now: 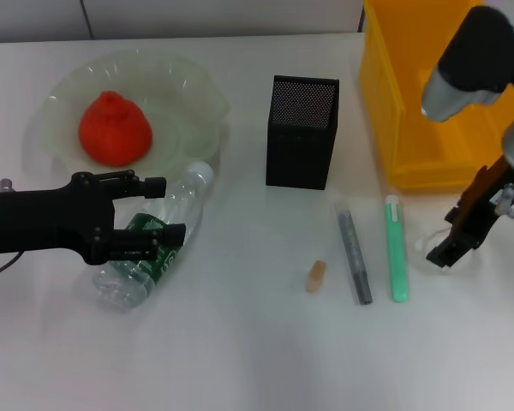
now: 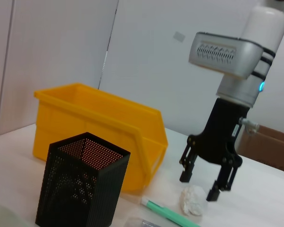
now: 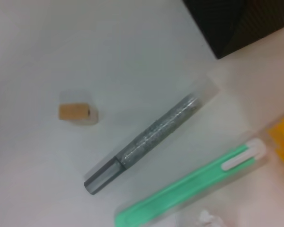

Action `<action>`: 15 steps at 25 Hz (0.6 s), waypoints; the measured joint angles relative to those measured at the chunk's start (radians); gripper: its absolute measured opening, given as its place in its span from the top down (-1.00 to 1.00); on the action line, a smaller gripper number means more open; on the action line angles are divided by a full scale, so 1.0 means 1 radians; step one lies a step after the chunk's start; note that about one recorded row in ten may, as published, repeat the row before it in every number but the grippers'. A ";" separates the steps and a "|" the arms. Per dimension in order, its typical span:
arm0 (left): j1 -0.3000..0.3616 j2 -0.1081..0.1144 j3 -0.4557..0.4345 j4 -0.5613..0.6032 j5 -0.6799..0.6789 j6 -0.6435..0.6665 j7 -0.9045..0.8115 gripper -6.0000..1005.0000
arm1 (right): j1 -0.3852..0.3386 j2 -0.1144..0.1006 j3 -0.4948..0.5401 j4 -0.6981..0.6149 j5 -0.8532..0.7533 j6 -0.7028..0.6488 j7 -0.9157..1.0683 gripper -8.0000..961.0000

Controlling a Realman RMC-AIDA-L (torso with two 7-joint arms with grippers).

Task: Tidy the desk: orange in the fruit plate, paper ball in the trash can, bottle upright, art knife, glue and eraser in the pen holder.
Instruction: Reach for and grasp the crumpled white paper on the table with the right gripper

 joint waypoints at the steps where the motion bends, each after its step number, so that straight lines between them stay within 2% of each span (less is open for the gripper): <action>1: 0.001 -0.001 0.000 -0.001 0.001 0.000 0.000 -0.63 | 0.005 0.000 -0.022 0.025 0.000 0.017 0.002 -0.25; 9: 0.001 -0.001 0.000 -0.001 0.001 0.000 0.000 -0.63 | 0.012 -0.001 -0.042 0.041 -0.008 0.029 0.005 -0.44; 13: 0.001 -0.001 0.000 -0.001 0.000 0.000 0.000 -0.62 | 0.013 -0.002 -0.046 0.043 -0.029 0.024 0.004 -0.22; 15: 0.001 -0.001 0.000 -0.001 -0.001 0.000 0.001 -0.62 | 0.013 -0.002 -0.046 0.043 -0.030 0.024 0.004 -0.03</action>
